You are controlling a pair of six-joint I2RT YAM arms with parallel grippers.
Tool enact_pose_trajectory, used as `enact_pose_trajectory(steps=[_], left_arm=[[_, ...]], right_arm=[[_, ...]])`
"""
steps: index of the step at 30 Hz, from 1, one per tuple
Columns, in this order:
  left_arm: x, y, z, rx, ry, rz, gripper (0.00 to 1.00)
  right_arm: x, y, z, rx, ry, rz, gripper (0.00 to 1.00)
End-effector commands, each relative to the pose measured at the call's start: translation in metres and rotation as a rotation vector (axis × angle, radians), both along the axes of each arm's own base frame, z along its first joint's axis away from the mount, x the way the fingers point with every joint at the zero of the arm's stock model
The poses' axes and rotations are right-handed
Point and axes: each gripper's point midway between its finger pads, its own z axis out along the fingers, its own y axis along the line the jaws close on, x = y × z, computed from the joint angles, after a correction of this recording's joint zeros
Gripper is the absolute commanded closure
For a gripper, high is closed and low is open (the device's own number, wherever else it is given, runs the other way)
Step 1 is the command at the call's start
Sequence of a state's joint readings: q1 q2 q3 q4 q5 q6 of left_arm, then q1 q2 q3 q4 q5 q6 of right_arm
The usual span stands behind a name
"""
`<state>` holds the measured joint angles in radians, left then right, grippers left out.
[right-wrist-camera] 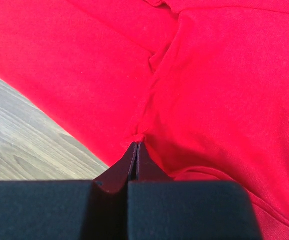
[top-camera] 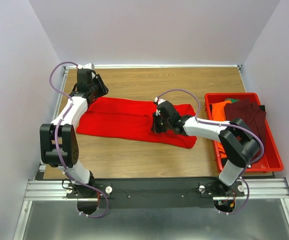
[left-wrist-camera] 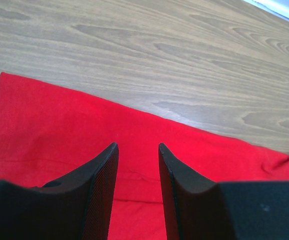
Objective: Fold and stack the t-shirts
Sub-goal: Fold the tshirt
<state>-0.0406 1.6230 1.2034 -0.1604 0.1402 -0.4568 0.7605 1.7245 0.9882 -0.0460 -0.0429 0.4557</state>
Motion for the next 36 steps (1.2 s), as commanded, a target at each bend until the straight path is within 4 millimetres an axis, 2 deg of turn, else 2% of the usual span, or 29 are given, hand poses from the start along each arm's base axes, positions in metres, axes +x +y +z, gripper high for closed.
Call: enact_pose_trajectory(steps=[1,7,10,12,13,15,16,18,19,22,25,27,31,36], left_arm=[[0.000,0.005,-0.013,0.016,0.027,0.030,0.54],[0.001,0.018,-0.028,0.026,0.070,0.110,0.54],[0.001,0.032,-0.040,0.014,0.103,0.181,0.54],[0.002,0.059,-0.050,0.022,0.129,0.289,0.54],[0.001,0.064,-0.054,0.020,0.139,0.310,0.54],[0.004,0.083,-0.060,0.019,0.161,0.376,0.54],[0.004,0.089,-0.062,0.024,0.170,0.396,0.55],[0.007,0.099,-0.069,0.041,0.190,0.435,0.55],[0.010,0.100,-0.071,0.043,0.194,0.434,0.57],[0.016,0.100,-0.072,0.051,0.196,0.434,0.61],[0.016,0.104,-0.083,0.069,0.220,0.442,0.64],[0.015,0.108,-0.093,0.090,0.249,0.459,0.67],[0.016,0.113,-0.104,0.112,0.272,0.483,0.68],[0.026,0.114,-0.108,0.121,0.274,0.480,0.70]], right_arm=[[-0.009,0.004,-0.001,0.003,-0.001,0.051,0.99],[-0.021,0.008,-0.008,-0.005,0.016,0.071,0.99],[-0.024,0.010,-0.011,-0.014,0.017,0.078,0.99],[-0.025,0.009,-0.009,-0.015,0.010,0.074,0.99],[-0.024,0.007,-0.008,-0.016,0.004,0.071,0.98],[-0.022,0.005,-0.003,-0.017,-0.012,0.054,0.87],[-0.021,0.005,0.000,-0.013,-0.020,0.051,0.76],[-0.017,0.003,0.008,-0.009,-0.041,0.031,0.64],[-0.012,0.002,0.017,0.001,-0.065,0.004,0.55],[0.001,-0.007,0.040,0.004,-0.133,-0.079,0.47],[0.012,-0.022,0.052,-0.021,-0.174,-0.169,0.41],[0.016,-0.028,0.058,-0.024,-0.183,-0.196,0.41],[0.018,-0.033,0.057,-0.029,-0.181,-0.214,0.41],[0.019,-0.047,0.041,-0.053,-0.146,-0.257,0.41]])
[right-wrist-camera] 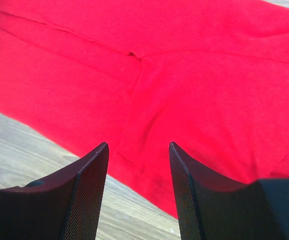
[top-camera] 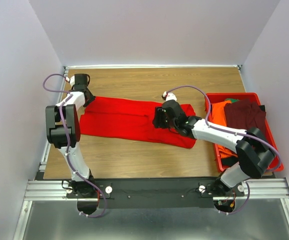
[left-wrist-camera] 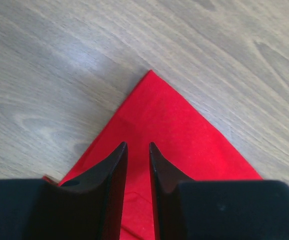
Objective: Fold and stack the t-shirts
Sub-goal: Fold the tshirt
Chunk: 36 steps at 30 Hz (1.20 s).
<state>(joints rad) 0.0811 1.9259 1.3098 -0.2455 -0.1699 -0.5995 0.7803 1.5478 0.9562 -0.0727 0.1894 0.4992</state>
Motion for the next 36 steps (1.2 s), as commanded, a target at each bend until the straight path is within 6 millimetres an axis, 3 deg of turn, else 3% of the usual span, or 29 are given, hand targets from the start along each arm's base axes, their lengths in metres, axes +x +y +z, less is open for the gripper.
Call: enact_pose_trajectory(steps=[1,12,18,24,31,34,36], left_arm=[[0.012,0.007,0.002,0.033,0.001,0.022,0.71],[0.029,0.023,-0.030,0.115,0.096,0.042,0.79],[0.040,0.032,-0.027,0.157,0.099,0.058,0.79],[0.049,0.033,-0.028,0.164,0.101,0.040,0.79],[0.066,0.033,-0.008,0.165,0.036,0.002,0.71],[0.071,0.030,0.008,0.145,-0.001,-0.013,0.67],[0.073,0.025,0.028,0.124,-0.048,-0.030,0.66]], right_arm=[[0.003,-0.022,-0.017,-0.042,0.035,-0.083,0.41],[0.018,-0.077,-0.058,-0.064,0.152,-0.229,0.41],[0.020,-0.098,-0.092,-0.090,0.247,-0.284,0.41],[0.025,-0.112,-0.112,-0.116,0.298,-0.324,0.41],[0.050,-0.123,-0.121,-0.104,0.327,-0.365,0.41],[0.071,-0.119,-0.118,-0.115,0.301,-0.358,0.41],[0.093,-0.117,-0.115,-0.132,0.280,-0.351,0.41]])
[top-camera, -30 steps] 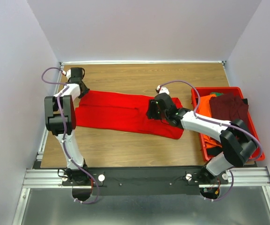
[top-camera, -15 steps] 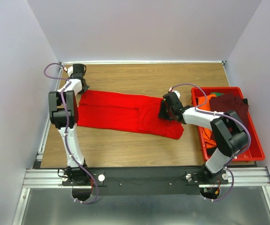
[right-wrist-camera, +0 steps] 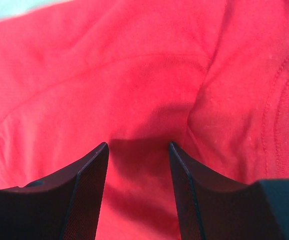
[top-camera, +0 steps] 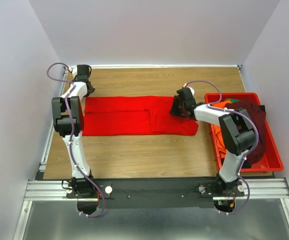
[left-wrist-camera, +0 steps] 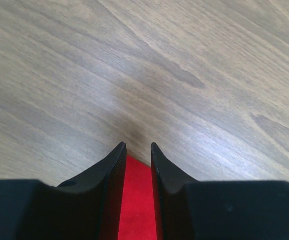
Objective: Fold and stack the t-shirts
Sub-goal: Fold the tshirt
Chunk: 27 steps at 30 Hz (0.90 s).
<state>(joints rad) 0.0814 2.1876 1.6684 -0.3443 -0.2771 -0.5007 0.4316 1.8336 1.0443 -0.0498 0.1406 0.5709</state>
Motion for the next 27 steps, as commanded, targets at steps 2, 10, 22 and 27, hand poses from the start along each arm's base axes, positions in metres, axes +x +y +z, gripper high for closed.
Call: enact_pose_trajectory(steps=[2,10,22,27], left_arm=[[0.008,-0.010,0.049,-0.031,-0.108,-0.047,0.65],[-0.041,-0.092,0.081,-0.015,-0.152,-0.153,0.65],[-0.146,-0.170,0.020,-0.038,-0.030,-0.265,0.74],[-0.161,-0.166,-0.004,0.003,0.026,-0.251,0.74]], right_arm=[[0.017,-0.009,-0.033,-0.099,0.108,0.030,0.41],[0.094,-0.003,-0.053,-0.136,0.110,0.056,0.41],[0.145,0.000,0.012,-0.171,-0.070,0.094,0.11],[0.128,-0.007,0.048,-0.127,-0.101,0.030,0.10]])
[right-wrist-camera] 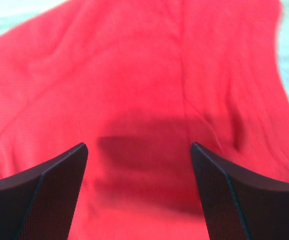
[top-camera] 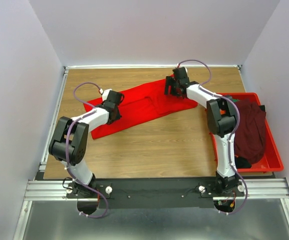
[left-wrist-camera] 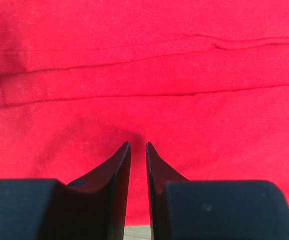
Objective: Fold and stack the t-shirts
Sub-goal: Fold the tshirt
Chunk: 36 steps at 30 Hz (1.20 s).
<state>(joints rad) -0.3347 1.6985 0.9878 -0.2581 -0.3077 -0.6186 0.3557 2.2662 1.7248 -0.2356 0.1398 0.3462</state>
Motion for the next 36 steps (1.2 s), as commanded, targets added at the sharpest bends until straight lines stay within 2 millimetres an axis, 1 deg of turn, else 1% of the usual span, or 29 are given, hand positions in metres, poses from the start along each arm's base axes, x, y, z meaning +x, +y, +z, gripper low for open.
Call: enact_pose_trajectory(steps=[1,2,4,7,8,10,11,14,17,18,19,22,23,25,26,27,28,29,30,32,33,34,35,36], left_arm=[[0.003,0.007,0.003,0.038,-0.049,0.057,0.74],[-0.001,0.004,-0.005,0.046,-0.030,0.051,0.74],[-0.004,0.000,-0.009,0.050,-0.021,0.041,0.75],[-0.013,-0.014,-0.017,0.049,-0.005,0.009,0.75],[-0.017,-0.020,-0.018,0.050,-0.001,-0.006,0.76],[-0.022,-0.028,-0.018,0.044,0.002,-0.026,0.76],[-0.025,-0.036,-0.017,0.036,0.001,-0.045,0.76],[-0.035,-0.052,-0.018,0.023,0.018,-0.091,0.76],[-0.047,-0.072,-0.021,0.012,0.039,-0.147,0.76],[-0.049,-0.075,-0.021,0.011,0.040,-0.154,0.76],[-0.054,-0.087,-0.021,-0.015,0.046,-0.178,0.76],[-0.069,-0.110,-0.024,-0.048,0.064,-0.234,0.76],[-0.079,-0.127,-0.025,-0.059,0.071,-0.271,0.77],[-0.090,-0.147,-0.028,-0.092,0.093,-0.310,0.77],[-0.099,-0.162,-0.027,-0.113,0.097,-0.335,0.77],[-0.107,-0.172,-0.029,-0.129,0.107,-0.358,0.77],[-0.115,-0.189,-0.024,-0.149,0.102,-0.394,0.77],[-0.114,-0.193,-0.023,-0.167,0.103,-0.391,0.77],[-0.128,-0.209,-0.024,-0.189,0.119,-0.430,0.77],[-0.135,-0.233,-0.017,-0.232,0.113,-0.471,0.77],[-0.145,-0.247,-0.019,-0.255,0.130,-0.505,0.77],[-0.148,-0.255,-0.018,-0.268,0.130,-0.524,0.77],[-0.147,-0.267,-0.011,-0.290,0.119,-0.538,0.77],[-0.151,-0.274,-0.011,-0.296,0.121,-0.558,0.77]], right_arm=[[-0.024,-0.018,0.030,0.004,0.004,-0.057,0.10],[-0.026,-0.018,0.045,0.017,-0.018,-0.068,0.10],[-0.034,-0.022,0.048,0.019,-0.015,-0.078,0.10],[-0.048,-0.028,0.050,0.026,-0.006,-0.103,0.11],[-0.054,-0.027,0.044,0.030,0.012,-0.101,0.11],[-0.059,-0.027,0.037,0.033,0.032,-0.102,0.13],[-0.062,-0.028,0.029,0.029,0.049,-0.107,0.16],[-0.065,-0.029,0.019,0.029,0.071,-0.117,0.26],[-0.065,-0.030,0.010,0.018,0.087,-0.120,0.26],[-0.064,-0.031,0.007,0.012,0.089,-0.122,0.26],[-0.062,-0.031,0.005,0.005,0.088,-0.127,0.26],[-0.057,-0.037,0.001,-0.026,0.085,-0.135,0.26],[-0.053,-0.037,-0.004,-0.037,0.089,-0.138,0.26],[-0.051,-0.038,-0.012,-0.048,0.103,-0.137,0.26],[-0.049,-0.039,-0.018,-0.053,0.112,-0.138,0.26],[-0.049,-0.040,-0.022,-0.060,0.120,-0.140,0.26],[-0.048,-0.040,-0.027,-0.067,0.128,-0.139,0.26],[-0.048,-0.041,-0.028,-0.069,0.129,-0.138,0.26],[-0.047,-0.042,-0.033,-0.083,0.135,-0.131,0.26],[-0.045,-0.042,-0.037,-0.096,0.142,-0.125,0.26],[-0.044,-0.042,-0.042,-0.109,0.152,-0.112,0.26],[-0.043,-0.042,-0.043,-0.114,0.153,-0.105,0.26],[-0.043,-0.040,-0.046,-0.114,0.161,-0.087,0.26],[-0.043,-0.039,-0.050,-0.120,0.167,-0.070,0.26]])
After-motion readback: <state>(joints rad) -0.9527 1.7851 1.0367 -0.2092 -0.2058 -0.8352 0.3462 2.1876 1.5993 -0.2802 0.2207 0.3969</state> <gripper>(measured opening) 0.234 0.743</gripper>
